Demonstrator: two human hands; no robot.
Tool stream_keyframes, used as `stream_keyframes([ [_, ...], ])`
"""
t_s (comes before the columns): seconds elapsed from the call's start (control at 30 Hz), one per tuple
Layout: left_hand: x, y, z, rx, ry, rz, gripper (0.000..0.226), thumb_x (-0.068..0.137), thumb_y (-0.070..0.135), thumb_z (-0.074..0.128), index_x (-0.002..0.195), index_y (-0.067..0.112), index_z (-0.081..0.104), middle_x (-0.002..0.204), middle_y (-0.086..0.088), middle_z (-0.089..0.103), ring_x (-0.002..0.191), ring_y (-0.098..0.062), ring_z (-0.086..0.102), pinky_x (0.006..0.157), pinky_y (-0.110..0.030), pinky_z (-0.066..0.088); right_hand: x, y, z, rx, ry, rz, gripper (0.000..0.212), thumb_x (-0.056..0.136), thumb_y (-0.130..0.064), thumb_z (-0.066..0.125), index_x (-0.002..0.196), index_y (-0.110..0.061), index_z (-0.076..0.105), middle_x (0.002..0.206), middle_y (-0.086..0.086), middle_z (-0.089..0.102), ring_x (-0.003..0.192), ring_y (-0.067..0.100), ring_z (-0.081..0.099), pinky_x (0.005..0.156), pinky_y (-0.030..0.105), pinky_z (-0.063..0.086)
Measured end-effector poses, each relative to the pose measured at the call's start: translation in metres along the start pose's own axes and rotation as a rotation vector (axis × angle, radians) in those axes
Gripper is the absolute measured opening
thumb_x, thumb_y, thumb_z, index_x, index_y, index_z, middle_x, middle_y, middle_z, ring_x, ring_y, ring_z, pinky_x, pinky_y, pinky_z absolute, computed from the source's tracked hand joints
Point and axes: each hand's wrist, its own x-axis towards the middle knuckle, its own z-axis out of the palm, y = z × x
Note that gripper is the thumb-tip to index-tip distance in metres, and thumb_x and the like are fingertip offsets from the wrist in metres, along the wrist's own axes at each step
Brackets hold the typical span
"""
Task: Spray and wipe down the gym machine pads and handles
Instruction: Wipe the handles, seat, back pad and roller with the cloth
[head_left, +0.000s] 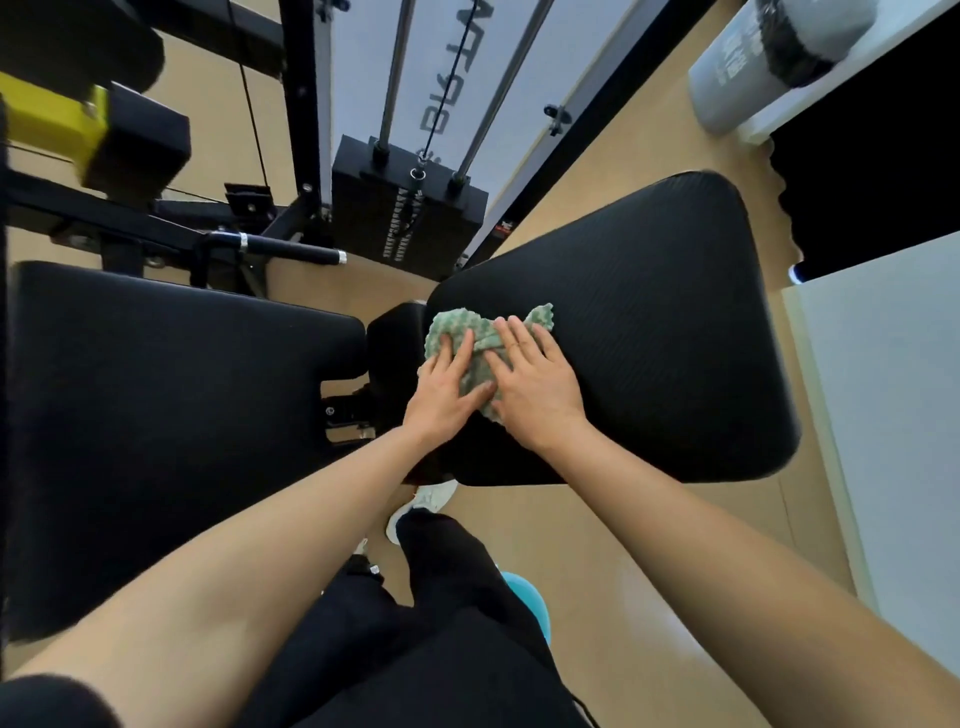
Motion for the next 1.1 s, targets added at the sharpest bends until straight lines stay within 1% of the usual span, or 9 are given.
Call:
stream_keyframes([
  [0.1,0.05,0.017,-0.026,-0.055,-0.014,0.049,0.085,0.098,0.052,0.062,0.164,0.042,0.009,0.175,-0.003,-0.001,0.161,-0.026,0.0,0.129,-0.053,0.014,0.028,0.026,-0.019,-0.014,0.022,0.068,0.07,0.107,-0.054,0.022,0.165,-0.019,0.006,0.172,0.014,-0.011,0.159,0.028,-0.015,0.128,0.048,-0.008],
  [0.23,0.074,0.018,-0.038,-0.138,-0.034,0.082,0.089,0.097,0.047,0.066,0.164,0.042,0.007,0.174,-0.003,-0.009,0.16,-0.023,-0.011,0.129,-0.057,0.009,0.044,0.033,-0.024,-0.013,0.027,0.106,0.072,0.106,-0.054,0.025,0.165,-0.019,0.004,0.172,0.014,-0.013,0.158,0.03,-0.017,0.128,0.05,-0.01],
  [0.4,0.018,-0.01,0.0,-0.132,-0.023,0.019,0.093,0.099,0.047,0.063,0.164,0.04,-0.003,0.173,-0.003,-0.015,0.16,-0.023,-0.01,0.128,-0.051,0.02,0.0,-0.003,0.015,-0.003,0.066,-0.015,0.072,0.107,-0.049,0.023,0.164,-0.012,0.001,0.171,0.016,-0.014,0.157,0.031,-0.019,0.128,0.052,-0.007],
  [0.53,-0.058,-0.039,0.046,-0.181,-0.08,-0.033,0.097,0.1,0.044,0.061,0.162,0.039,-0.013,0.171,0.004,-0.026,0.16,-0.022,0.011,0.122,-0.04,0.037,-0.053,-0.051,0.05,0.041,0.047,-0.054,0.074,0.108,-0.044,0.028,0.162,-0.007,-0.005,0.168,0.021,-0.02,0.155,0.034,-0.025,0.127,0.053,-0.012],
  [0.6,-0.085,-0.044,0.066,-0.162,-0.067,-0.023,0.094,0.099,0.056,0.053,0.162,0.037,-0.014,0.17,0.006,-0.026,0.161,-0.02,0.006,0.125,-0.041,0.032,-0.078,-0.067,0.063,0.039,0.015,-0.058,0.076,0.107,-0.036,0.033,0.16,-0.005,-0.012,0.164,0.023,-0.026,0.151,0.035,-0.031,0.122,0.053,-0.022],
  [0.67,-0.097,-0.042,0.076,-0.125,-0.026,0.01,0.092,0.095,0.07,0.041,0.164,0.035,-0.01,0.172,0.005,-0.022,0.161,-0.019,-0.004,0.129,-0.041,0.02,-0.096,-0.071,0.069,0.073,0.015,-0.039,0.074,0.106,-0.03,0.034,0.16,-0.004,-0.011,0.163,0.024,-0.027,0.15,0.035,-0.032,0.117,0.052,-0.029],
  [0.77,-0.095,-0.032,0.07,-0.03,0.006,0.037,0.084,0.102,0.055,0.048,0.164,0.032,-0.004,0.172,0.005,-0.017,0.16,-0.021,-0.012,0.123,-0.033,0.009,-0.104,-0.064,0.064,0.117,0.024,-0.007,0.068,0.108,-0.039,0.027,0.162,-0.007,0.001,0.166,0.022,-0.019,0.154,0.035,-0.025,0.119,0.049,-0.029],
  [0.87,-0.067,-0.019,0.046,-0.001,-0.033,0.082,0.082,0.104,0.048,0.052,0.164,0.036,-0.003,0.172,0.005,-0.016,0.16,-0.021,-0.015,0.114,-0.028,0.014,-0.085,-0.047,0.048,0.102,0.058,0.037,0.067,0.108,-0.045,0.017,0.163,-0.009,0.002,0.167,0.022,-0.018,0.155,0.033,-0.023,0.125,0.049,-0.02],
  [1.1,0.049,0.064,-0.016,0.012,0.03,0.214,0.074,0.106,0.048,0.048,0.165,0.035,0.006,0.174,-0.002,-0.009,0.159,-0.028,-0.014,0.127,-0.052,0.009,-0.007,0.041,-0.008,0.064,0.153,0.322,0.07,0.106,-0.051,0.026,0.165,-0.016,0.01,0.171,0.018,-0.012,0.159,0.031,-0.014,0.126,0.054,-0.011],
])
